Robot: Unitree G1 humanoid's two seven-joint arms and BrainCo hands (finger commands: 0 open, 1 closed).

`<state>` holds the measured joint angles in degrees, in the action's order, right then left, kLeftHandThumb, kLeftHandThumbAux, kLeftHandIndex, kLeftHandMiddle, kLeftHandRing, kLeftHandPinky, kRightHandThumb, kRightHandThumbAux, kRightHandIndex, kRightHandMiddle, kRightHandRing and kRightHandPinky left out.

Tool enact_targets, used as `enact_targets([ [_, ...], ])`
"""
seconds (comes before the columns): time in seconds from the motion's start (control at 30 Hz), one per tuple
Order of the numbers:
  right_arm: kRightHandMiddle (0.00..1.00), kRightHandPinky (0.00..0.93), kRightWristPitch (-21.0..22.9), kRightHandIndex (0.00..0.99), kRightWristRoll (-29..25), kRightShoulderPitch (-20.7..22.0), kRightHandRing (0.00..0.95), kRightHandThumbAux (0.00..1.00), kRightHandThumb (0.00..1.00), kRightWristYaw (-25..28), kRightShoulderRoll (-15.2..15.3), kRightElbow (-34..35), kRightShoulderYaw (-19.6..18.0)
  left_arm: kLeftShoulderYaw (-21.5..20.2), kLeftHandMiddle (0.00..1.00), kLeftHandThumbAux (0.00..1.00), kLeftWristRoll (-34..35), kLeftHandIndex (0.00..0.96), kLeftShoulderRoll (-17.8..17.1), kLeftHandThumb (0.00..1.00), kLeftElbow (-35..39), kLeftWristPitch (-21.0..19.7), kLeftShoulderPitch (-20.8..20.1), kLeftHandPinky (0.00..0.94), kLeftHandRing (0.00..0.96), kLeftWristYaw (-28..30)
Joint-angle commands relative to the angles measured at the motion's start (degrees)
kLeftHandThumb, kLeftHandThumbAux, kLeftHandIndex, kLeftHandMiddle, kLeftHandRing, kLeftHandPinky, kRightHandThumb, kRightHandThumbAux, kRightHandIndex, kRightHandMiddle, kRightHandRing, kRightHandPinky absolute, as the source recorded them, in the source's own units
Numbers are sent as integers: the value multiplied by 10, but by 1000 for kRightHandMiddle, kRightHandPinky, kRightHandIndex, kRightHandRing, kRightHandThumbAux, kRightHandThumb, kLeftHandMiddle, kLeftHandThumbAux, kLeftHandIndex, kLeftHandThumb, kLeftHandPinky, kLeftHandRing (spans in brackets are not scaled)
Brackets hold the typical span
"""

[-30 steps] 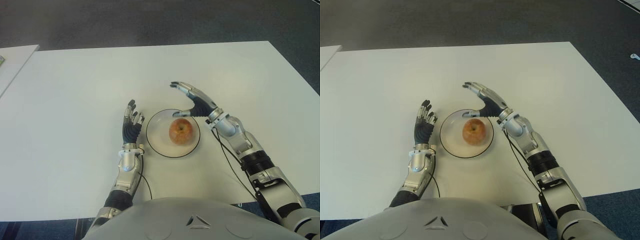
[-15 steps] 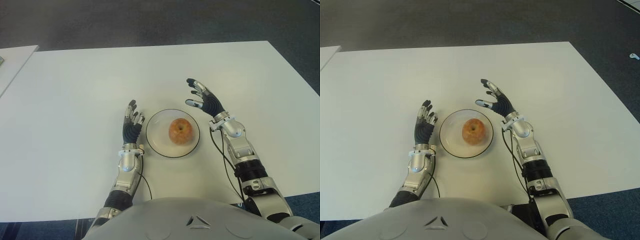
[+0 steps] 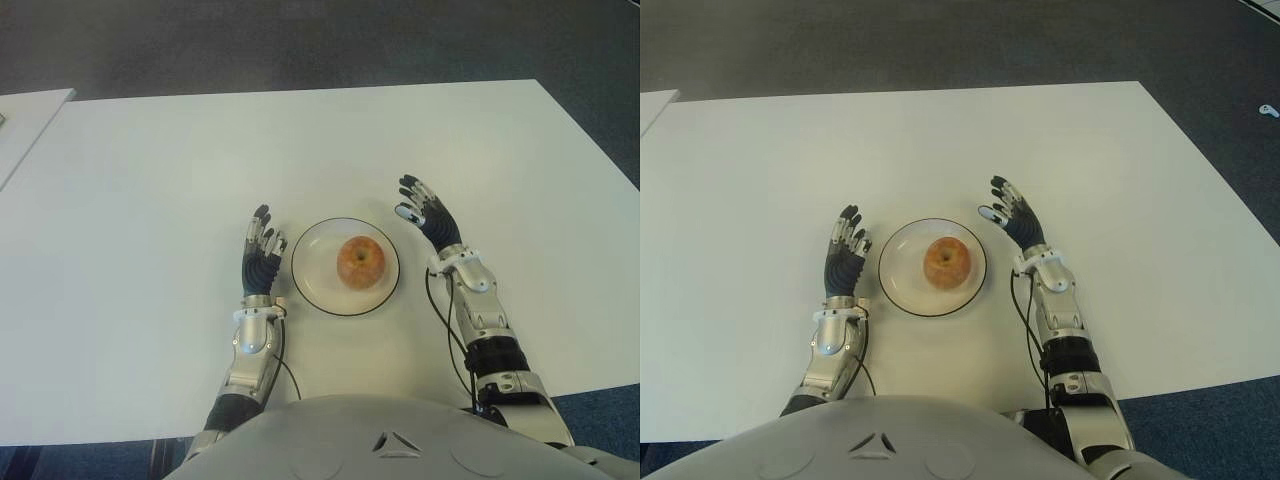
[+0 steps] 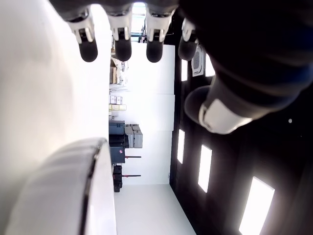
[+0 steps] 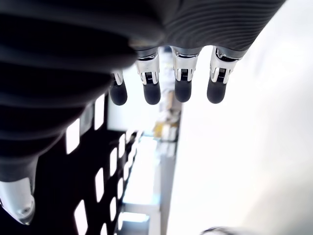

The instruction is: Put the apples into the plate.

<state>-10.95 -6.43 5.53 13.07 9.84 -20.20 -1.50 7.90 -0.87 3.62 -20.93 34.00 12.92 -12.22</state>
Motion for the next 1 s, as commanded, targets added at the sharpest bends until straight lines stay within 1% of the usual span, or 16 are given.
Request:
enact_targets([
  [0.03, 92, 68, 16, 91, -26, -38, 47, 557, 95, 0, -18, 9, -17, 3, 69, 628, 19, 49, 25, 27, -6, -35, 77, 45, 51, 17],
  [0.23, 101, 78, -9, 94, -32, -92, 60, 573, 112, -3, -37, 25, -28, 3, 74, 652, 40, 55, 20, 41, 66, -53, 125, 73, 60, 31],
  [0.37, 100, 74, -21, 94, -34, -119, 60, 590, 114, -7, -48, 41, -31, 8, 77, 658, 45, 58, 19, 48, 115, -68, 159, 78, 64, 34],
  [0.47, 95, 69, -31, 92, -37, -135, 56, 607, 120, -8, -55, 50, -35, 21, 78, 670, 37, 55, 26, 55, 168, -82, 203, 85, 65, 26],
  [0.6, 85, 71, -50, 88, -32, -148, 48, 621, 131, -11, -62, 51, -37, 32, 79, 681, 27, 46, 37, 61, 213, -107, 243, 83, 66, 16],
  [0.8, 81, 84, -75, 88, -24, -163, 49, 646, 155, -13, -71, 49, -35, 44, 71, 679, 21, 45, 38, 62, 244, -139, 271, 65, 56, 8],
  [1.0, 68, 69, -84, 86, -21, -176, 42, 653, 154, -10, -73, 55, -29, 47, 55, 660, -5, 45, 24, 73, 262, -154, 285, 38, 40, -4],
])
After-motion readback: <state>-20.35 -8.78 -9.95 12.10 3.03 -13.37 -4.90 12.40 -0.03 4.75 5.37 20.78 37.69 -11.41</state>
